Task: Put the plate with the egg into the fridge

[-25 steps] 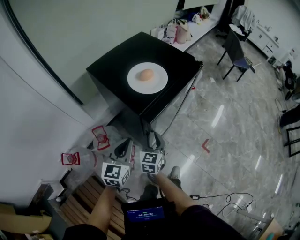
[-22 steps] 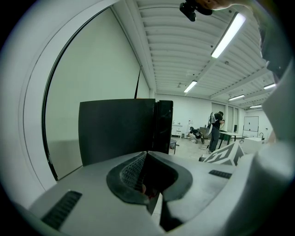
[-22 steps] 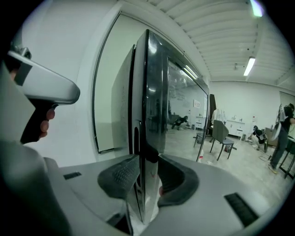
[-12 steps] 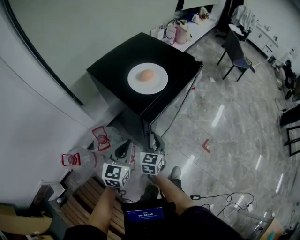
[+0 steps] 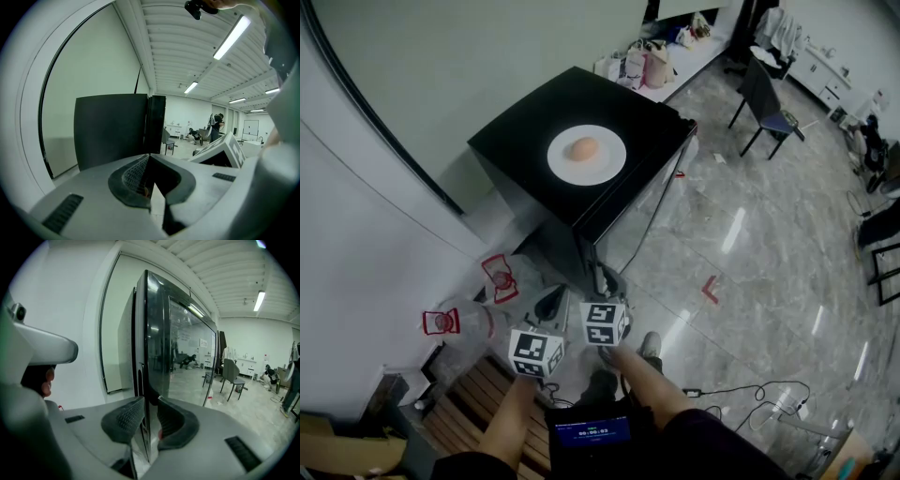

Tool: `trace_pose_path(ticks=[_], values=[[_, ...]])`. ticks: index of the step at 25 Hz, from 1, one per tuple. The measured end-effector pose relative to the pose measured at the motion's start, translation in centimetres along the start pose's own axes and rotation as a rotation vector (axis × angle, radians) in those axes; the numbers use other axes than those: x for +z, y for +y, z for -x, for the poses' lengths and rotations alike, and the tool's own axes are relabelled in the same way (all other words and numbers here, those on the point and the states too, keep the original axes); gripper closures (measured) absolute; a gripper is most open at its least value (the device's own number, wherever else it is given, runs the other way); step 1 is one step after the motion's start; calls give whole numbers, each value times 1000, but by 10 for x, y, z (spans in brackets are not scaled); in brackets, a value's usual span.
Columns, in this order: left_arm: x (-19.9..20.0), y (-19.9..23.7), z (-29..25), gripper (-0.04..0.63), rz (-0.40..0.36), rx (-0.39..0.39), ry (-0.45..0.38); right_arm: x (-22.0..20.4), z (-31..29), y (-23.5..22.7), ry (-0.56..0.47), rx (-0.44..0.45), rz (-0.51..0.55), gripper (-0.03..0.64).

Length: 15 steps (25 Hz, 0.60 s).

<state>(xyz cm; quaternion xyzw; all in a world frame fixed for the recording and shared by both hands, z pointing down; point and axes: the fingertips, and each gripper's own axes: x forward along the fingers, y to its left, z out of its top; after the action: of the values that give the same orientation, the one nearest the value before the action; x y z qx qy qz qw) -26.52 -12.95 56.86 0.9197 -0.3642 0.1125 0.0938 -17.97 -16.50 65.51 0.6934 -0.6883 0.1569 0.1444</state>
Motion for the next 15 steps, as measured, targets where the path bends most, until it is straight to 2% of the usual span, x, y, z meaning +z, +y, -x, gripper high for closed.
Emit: trace_pose_path(ticks=[10, 15], values=[[-1, -2, 2, 583, 22, 10, -2, 2, 6, -2, -1, 1, -12, 538], [-10, -3, -1, 583, 47, -2, 1, -8, 35, -27, -37, -8, -14, 548]])
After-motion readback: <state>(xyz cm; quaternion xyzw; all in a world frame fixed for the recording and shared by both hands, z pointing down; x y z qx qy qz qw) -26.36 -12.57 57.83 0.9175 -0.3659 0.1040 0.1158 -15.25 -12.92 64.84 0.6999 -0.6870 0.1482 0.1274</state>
